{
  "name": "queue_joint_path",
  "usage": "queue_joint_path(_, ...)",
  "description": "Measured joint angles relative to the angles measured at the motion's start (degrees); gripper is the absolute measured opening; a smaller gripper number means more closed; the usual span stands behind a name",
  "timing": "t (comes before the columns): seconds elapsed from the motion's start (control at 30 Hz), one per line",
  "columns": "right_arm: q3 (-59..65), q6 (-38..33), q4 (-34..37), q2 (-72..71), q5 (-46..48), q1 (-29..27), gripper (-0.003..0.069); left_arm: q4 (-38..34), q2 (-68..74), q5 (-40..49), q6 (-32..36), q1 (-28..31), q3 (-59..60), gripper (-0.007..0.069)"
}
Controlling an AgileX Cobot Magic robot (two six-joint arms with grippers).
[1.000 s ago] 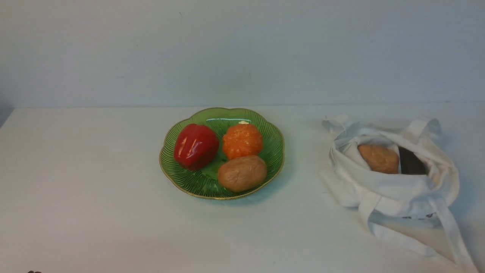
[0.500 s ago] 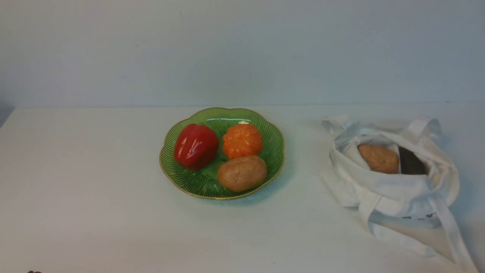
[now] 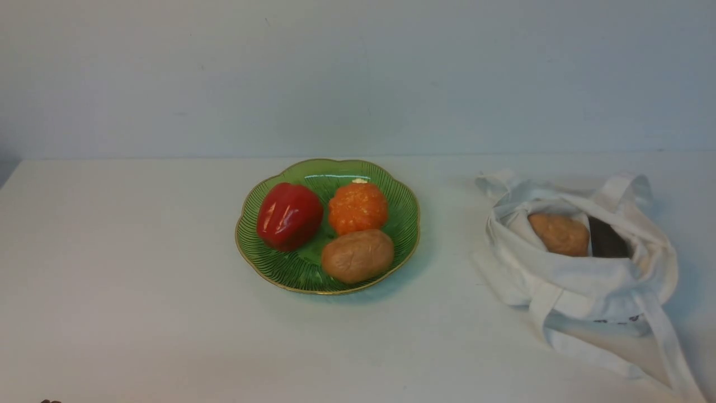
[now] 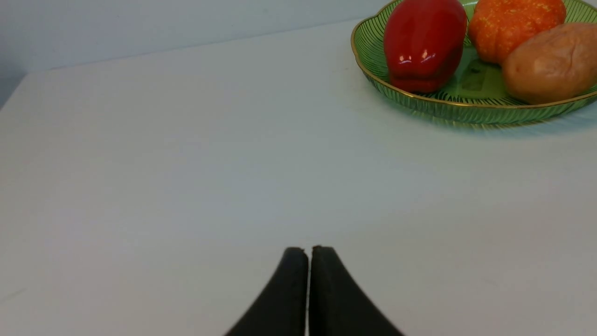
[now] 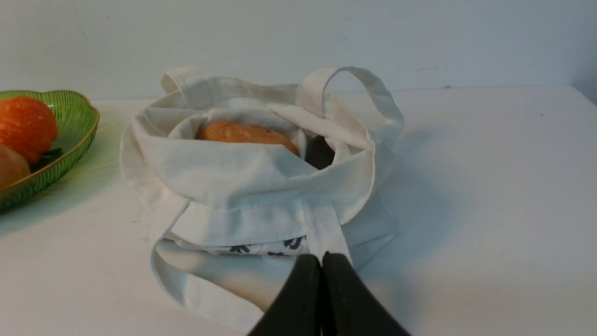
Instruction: Take vegetables from cloth bag on white table place on plate.
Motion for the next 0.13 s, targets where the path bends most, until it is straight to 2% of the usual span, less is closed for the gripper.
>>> queue_joint_path(0.13, 0.0, 0.1, -0.04, 0.0, 0.0, 0.0, -0.0015, 0.0, 0.0, 0.0, 0.0, 0.0, 0.0, -0.0008)
